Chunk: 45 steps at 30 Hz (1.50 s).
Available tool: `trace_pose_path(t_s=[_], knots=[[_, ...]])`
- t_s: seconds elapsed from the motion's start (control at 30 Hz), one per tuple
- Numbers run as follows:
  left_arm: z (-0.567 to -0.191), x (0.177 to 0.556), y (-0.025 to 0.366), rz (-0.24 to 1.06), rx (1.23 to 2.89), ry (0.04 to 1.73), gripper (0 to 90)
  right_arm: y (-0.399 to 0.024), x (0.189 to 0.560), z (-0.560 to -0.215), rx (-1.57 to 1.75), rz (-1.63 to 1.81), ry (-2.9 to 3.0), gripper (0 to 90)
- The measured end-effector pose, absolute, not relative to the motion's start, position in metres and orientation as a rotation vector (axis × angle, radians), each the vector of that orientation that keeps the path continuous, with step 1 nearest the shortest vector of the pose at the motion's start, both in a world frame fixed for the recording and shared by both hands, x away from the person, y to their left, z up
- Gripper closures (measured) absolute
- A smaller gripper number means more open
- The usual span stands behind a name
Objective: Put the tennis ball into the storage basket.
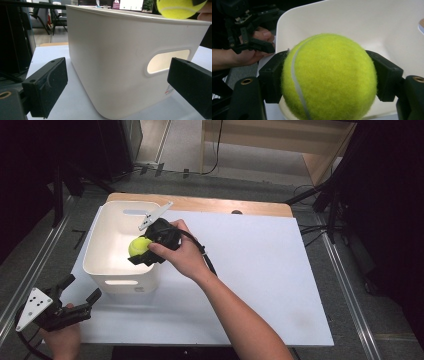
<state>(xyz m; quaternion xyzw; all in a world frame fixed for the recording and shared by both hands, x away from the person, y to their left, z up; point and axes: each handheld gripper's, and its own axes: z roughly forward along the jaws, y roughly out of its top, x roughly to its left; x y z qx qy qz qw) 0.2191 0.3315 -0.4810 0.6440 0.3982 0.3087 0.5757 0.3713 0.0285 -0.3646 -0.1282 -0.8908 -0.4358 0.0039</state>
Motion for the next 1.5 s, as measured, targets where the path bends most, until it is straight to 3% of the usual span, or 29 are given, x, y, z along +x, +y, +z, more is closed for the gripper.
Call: trace_pose_path(t_s=[0.6, 0.7, 0.9, 0.97, 1.5], knots=[[-0.481, 0.219, 0.332, 0.722, 1.507, 0.932, 2.8, 0.040, 0.371, -0.391, -0.421, -1.239, -2.876, 22.3], [-0.481, 0.219, 0.332, 0.719, 1.507, 0.935, 2.8, 0.039, 0.369, -0.392, -0.413, -1.265, -2.881, 9.8], [-0.481, 0.219, 0.332, 0.721, 1.511, 0.929, 2.8, 0.030, 0.367, -0.386, -0.428, -1.335, -2.870, 7.8], [-0.481, 0.219, 0.332, 0.720, 1.510, 0.929, 2.8, 0.027, 0.366, -0.385, -0.430, -1.366, -2.870, 0.0], [-0.481, 0.219, 0.331, 0.724, 1.513, 0.931, 2.8, -0.019, 0.358, -0.386, -0.578, -1.511, -2.841, 0.0]])
